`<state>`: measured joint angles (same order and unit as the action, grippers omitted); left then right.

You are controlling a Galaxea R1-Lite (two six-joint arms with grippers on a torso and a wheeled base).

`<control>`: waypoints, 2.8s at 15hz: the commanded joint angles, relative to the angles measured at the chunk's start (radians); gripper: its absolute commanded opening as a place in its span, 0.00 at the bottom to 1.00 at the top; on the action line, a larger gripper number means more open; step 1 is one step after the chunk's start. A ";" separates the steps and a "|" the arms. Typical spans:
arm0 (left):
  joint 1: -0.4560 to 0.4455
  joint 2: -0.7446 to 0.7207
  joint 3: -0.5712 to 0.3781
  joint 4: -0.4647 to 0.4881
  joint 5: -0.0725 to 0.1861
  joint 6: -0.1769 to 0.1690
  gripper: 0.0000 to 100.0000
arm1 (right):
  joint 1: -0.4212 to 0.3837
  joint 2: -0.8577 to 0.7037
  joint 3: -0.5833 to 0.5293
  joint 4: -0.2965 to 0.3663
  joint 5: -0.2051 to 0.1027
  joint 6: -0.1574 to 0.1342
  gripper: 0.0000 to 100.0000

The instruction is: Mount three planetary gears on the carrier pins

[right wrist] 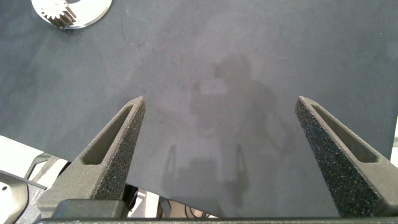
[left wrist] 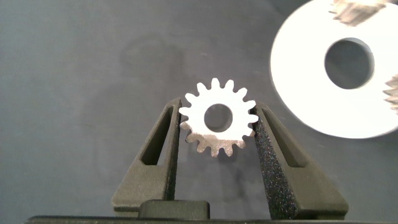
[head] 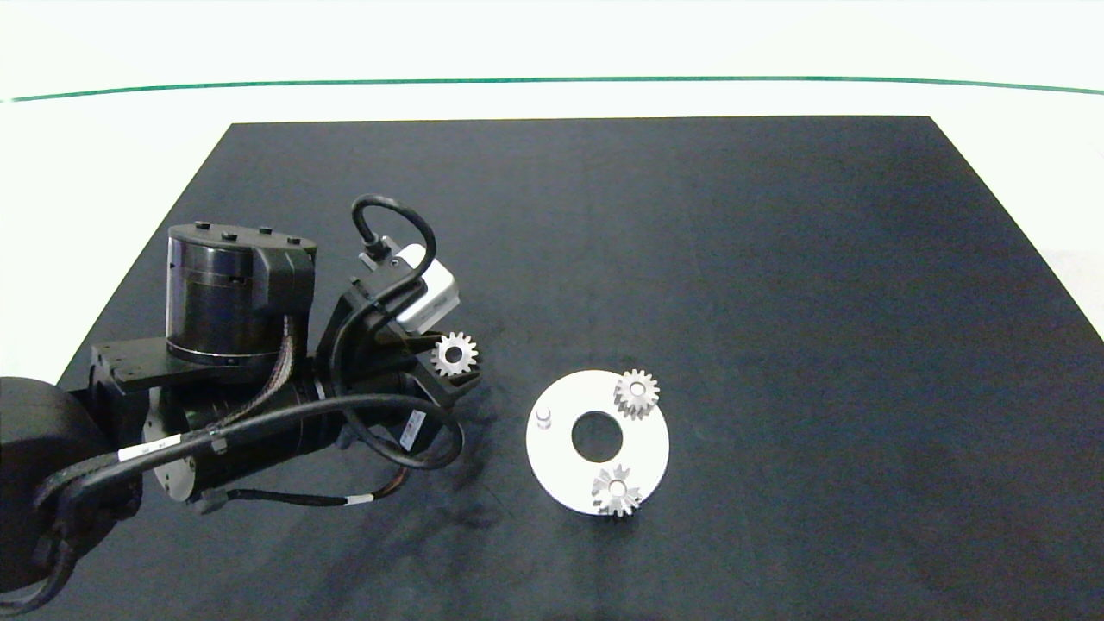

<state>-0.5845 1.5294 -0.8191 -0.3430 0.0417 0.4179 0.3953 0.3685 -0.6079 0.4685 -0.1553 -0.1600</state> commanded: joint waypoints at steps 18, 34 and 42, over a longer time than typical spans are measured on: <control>-0.221 0.077 -0.026 -0.044 0.102 -0.041 0.01 | 0.000 0.000 -0.009 0.002 0.000 -0.004 1.00; -0.238 0.138 -0.040 -0.047 0.145 -0.039 0.01 | 0.002 -0.003 -0.012 0.002 0.002 -0.004 1.00; -0.235 0.166 -0.038 -0.054 0.145 -0.037 0.01 | 0.002 -0.005 -0.010 0.002 0.002 -0.004 1.00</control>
<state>-0.8183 1.6857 -0.8562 -0.3934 0.1855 0.3785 0.3972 0.3640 -0.6185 0.4681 -0.1523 -0.1626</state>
